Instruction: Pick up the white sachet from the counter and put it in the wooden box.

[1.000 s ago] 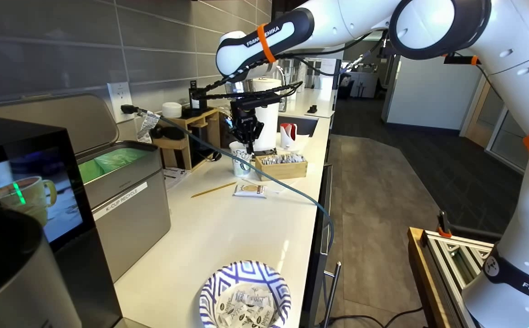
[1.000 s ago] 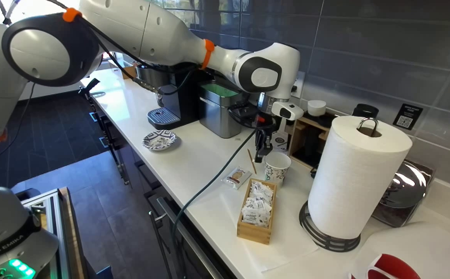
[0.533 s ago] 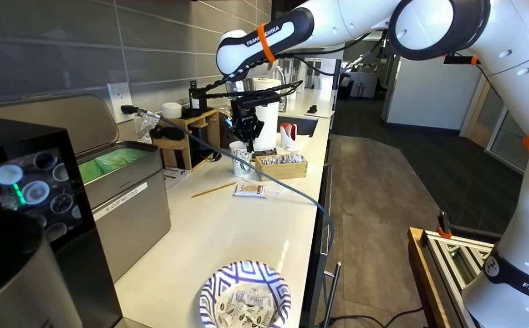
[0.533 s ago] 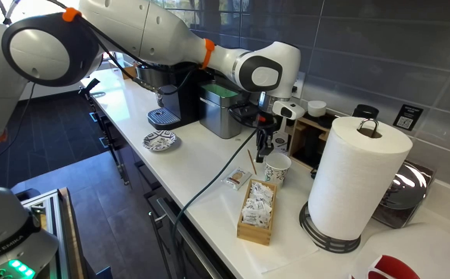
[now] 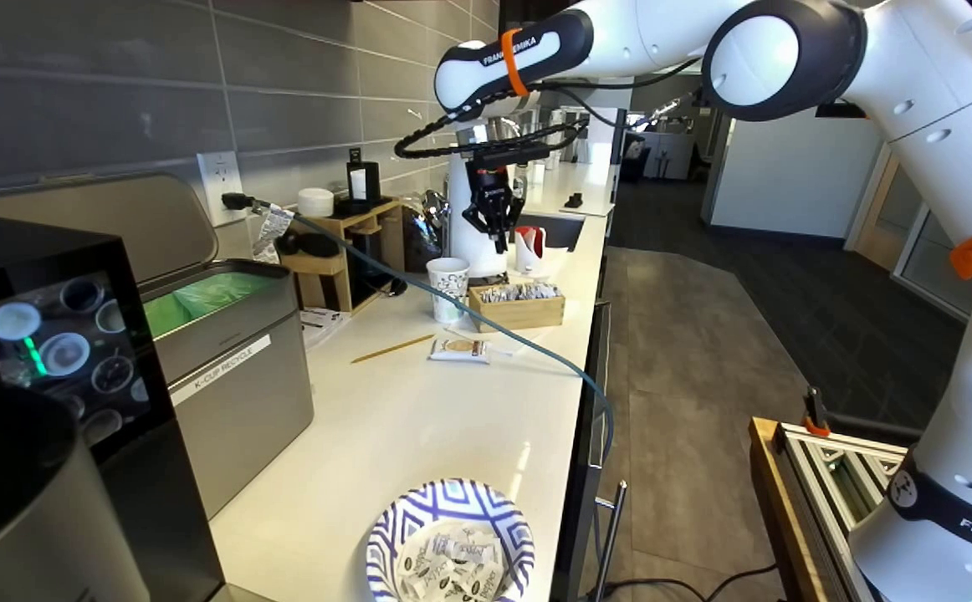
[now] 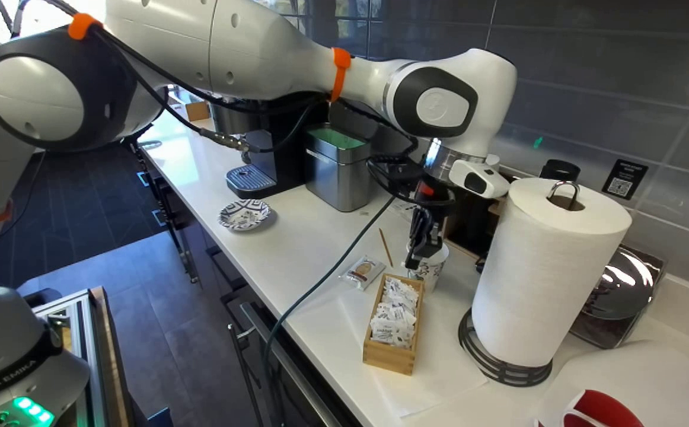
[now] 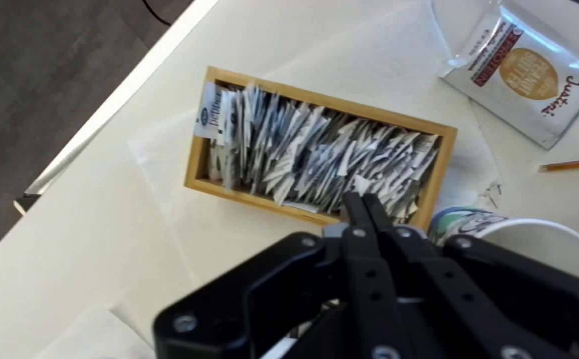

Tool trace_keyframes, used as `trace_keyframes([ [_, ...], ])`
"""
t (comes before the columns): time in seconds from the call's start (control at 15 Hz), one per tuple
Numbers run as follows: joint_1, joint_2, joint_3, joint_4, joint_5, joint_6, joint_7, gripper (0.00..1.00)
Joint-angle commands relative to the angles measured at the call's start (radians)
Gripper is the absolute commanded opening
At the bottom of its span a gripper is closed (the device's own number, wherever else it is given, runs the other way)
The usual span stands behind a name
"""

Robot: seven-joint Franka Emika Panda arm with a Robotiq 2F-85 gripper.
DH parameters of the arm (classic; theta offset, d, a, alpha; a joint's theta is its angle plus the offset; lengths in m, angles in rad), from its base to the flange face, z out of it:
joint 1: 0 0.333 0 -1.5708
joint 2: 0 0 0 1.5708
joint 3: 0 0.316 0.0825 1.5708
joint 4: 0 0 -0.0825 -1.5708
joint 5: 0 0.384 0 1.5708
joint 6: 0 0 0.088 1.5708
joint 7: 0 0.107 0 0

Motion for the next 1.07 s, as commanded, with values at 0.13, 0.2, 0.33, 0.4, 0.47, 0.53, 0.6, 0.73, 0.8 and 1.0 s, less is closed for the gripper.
trace_keyframes([
  [0.13,-0.018,0.086,-0.008,0.138,0.005,-0.155,0.004,0.01],
  [0.2,-0.018,0.094,-0.009,0.15,0.005,-0.167,0.009,0.01],
  [0.33,-0.018,0.114,-0.007,0.169,0.008,-0.18,0.016,0.01],
  [0.4,-0.02,0.127,-0.005,0.181,0.011,-0.185,0.017,0.01],
  [0.47,-0.022,0.139,-0.005,0.193,0.012,-0.197,0.017,0.01],
  [0.53,-0.024,0.141,0.0,0.186,0.01,-0.197,0.02,0.01],
  [0.6,-0.025,0.156,-0.004,0.204,0.014,-0.212,0.019,0.01],
  [0.73,-0.026,0.164,0.0,0.2,0.01,-0.223,0.021,0.01],
  [0.8,-0.025,0.17,-0.001,0.204,0.009,-0.233,0.021,0.01],
  [1.0,-0.027,0.183,0.004,0.208,0.015,-0.239,0.014,0.15],
])
